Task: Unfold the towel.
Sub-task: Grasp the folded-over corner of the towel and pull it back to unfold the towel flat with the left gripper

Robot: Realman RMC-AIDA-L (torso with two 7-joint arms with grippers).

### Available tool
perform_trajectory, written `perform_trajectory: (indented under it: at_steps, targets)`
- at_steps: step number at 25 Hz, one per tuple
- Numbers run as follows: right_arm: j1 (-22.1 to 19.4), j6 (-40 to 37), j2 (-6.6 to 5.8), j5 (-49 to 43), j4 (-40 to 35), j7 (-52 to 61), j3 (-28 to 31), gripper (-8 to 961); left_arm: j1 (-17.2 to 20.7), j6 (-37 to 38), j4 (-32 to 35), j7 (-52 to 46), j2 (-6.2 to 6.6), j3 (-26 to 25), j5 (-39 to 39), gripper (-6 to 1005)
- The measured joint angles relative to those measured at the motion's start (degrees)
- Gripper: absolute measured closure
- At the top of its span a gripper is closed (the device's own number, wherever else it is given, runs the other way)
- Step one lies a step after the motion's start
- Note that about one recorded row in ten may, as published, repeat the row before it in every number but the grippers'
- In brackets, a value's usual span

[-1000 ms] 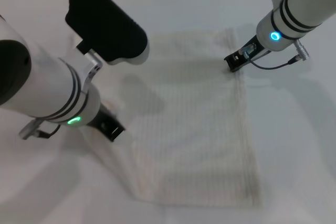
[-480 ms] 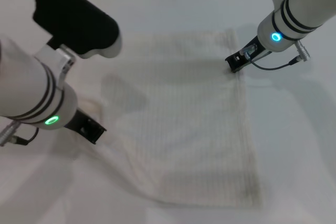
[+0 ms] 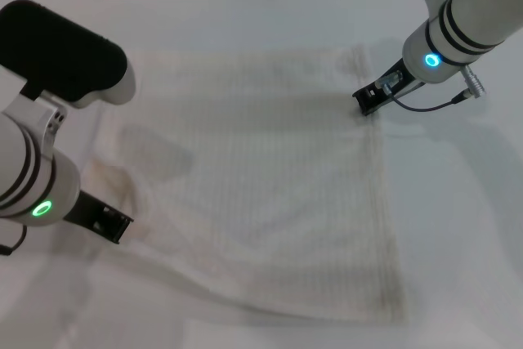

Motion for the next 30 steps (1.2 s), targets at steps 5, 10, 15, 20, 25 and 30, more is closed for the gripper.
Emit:
perform_trajectory:
  at_steps: [5,10,15,20,25,30]
  targets:
    - [-0.1,-0.2,0.0,0.0,0.0,-0.3,-0.1,931,2.0,0.0,0.6,-0.2,0.0,0.3,0.0,914]
    - [-0.2,-0.4,0.0,0.0,0.0,-0.5,-0.1,930,3.4,-0.3,0.9,-0.2,0.37,0.0,0.1,902]
    - [-0.2,-0.4,0.0,0.0,0.0,-0.5,-0.1,929,3.7,-2.4,-0.1,-0.3,1.22,0.0,0.1,861]
    - [-0.2,-0.4,0.0,0.0,0.0,-0.5,-0.1,927,3.7,-3.3,-0.1,-1.0,1.95,-0.5,0.1,854]
    - [-0.2,-0.4,0.0,0.0,0.0,-0.5,-0.1,926,3.7,-3.3,0.0,-1.1,2.09,0.3,0.1,846]
    - [-0.2,-0.4,0.0,0.0,0.1,-0.6,-0.2,925,3.8,-3.2,0.1,-1.1,2.04,1.0,0.1,781]
